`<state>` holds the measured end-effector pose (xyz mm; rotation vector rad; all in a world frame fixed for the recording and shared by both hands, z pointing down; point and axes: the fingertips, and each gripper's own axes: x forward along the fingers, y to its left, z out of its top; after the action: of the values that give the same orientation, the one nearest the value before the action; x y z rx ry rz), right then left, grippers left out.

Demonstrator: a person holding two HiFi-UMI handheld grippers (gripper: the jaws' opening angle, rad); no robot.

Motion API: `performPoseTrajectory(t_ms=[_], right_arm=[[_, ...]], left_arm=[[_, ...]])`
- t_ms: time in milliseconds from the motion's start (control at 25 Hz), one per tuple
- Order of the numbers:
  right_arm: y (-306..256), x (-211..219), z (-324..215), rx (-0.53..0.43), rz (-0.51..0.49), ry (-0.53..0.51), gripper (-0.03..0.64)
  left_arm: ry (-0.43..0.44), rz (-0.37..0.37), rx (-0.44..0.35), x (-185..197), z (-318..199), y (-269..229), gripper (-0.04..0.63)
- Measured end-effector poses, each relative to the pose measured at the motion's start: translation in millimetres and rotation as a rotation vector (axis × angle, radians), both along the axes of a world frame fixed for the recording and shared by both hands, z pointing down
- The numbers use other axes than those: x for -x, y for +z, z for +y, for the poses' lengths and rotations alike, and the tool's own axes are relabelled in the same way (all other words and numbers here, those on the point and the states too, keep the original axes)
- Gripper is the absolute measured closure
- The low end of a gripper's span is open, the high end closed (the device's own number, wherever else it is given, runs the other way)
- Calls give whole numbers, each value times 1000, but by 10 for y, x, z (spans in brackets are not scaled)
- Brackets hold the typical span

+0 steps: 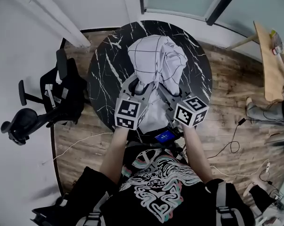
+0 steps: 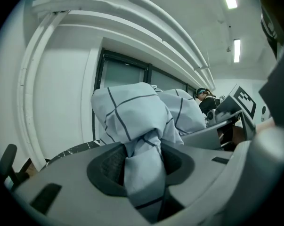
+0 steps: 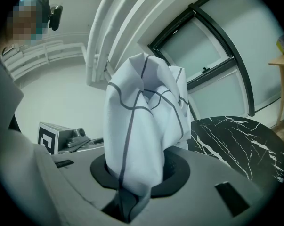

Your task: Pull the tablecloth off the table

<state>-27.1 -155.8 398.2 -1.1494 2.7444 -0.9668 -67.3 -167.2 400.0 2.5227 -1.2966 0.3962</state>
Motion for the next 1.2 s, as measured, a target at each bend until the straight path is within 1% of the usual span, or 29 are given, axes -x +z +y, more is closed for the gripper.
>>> performPoseTrajectory(t_ms=[400,640,880,1040,1200], right_arm=[[-323,133,182,-63,-23,-39,491],[-502,121,302,-116,-50,-37,491],[-659,111,466,-182,-58,-38,491],[-808,85,536,-247,-64,-27,491],[-907,80,634,-280,-56,-1,491]], left_arm=[[-50,-9,-78,144,201,-336,448],[-62,-50,-144,133,323,-535,448],[-79,-69,-206,126,490,-723,448],[-71,-74,-271,103,559,-889,446],[-49,-63,-307,95,650,-996,448]])
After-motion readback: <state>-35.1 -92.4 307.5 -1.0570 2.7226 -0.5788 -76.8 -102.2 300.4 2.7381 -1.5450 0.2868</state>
